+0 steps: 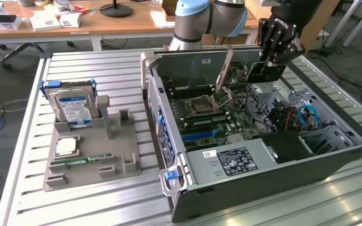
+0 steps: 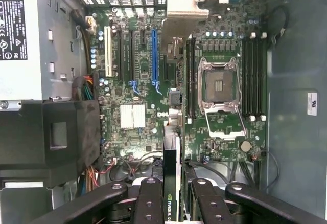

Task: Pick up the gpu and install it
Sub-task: 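Insert the gpu into the slot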

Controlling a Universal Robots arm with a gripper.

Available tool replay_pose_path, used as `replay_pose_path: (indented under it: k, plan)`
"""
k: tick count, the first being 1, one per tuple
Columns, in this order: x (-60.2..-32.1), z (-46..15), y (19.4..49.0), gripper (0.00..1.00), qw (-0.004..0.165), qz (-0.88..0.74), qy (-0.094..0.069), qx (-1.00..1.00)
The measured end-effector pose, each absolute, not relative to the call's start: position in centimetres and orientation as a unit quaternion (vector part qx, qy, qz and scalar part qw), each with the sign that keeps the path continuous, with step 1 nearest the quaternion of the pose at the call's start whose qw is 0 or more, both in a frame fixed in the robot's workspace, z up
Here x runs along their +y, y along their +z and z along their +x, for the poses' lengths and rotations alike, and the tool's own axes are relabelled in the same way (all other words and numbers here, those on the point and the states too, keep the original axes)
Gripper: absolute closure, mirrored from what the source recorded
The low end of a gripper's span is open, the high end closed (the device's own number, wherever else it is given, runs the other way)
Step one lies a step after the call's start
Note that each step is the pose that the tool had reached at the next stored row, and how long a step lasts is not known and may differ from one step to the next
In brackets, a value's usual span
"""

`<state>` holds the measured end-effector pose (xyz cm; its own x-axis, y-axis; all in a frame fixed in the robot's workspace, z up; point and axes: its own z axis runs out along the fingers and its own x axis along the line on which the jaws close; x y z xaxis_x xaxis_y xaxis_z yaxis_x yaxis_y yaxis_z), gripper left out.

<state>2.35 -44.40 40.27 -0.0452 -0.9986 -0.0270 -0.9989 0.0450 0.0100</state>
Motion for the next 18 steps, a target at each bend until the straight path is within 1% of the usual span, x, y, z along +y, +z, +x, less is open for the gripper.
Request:
replay_pose_path:
  k: [18]
  plan:
    - [-44.4, 2.3, 38.6, 0.74, 0.006, -0.705, 0.013, 0.709]
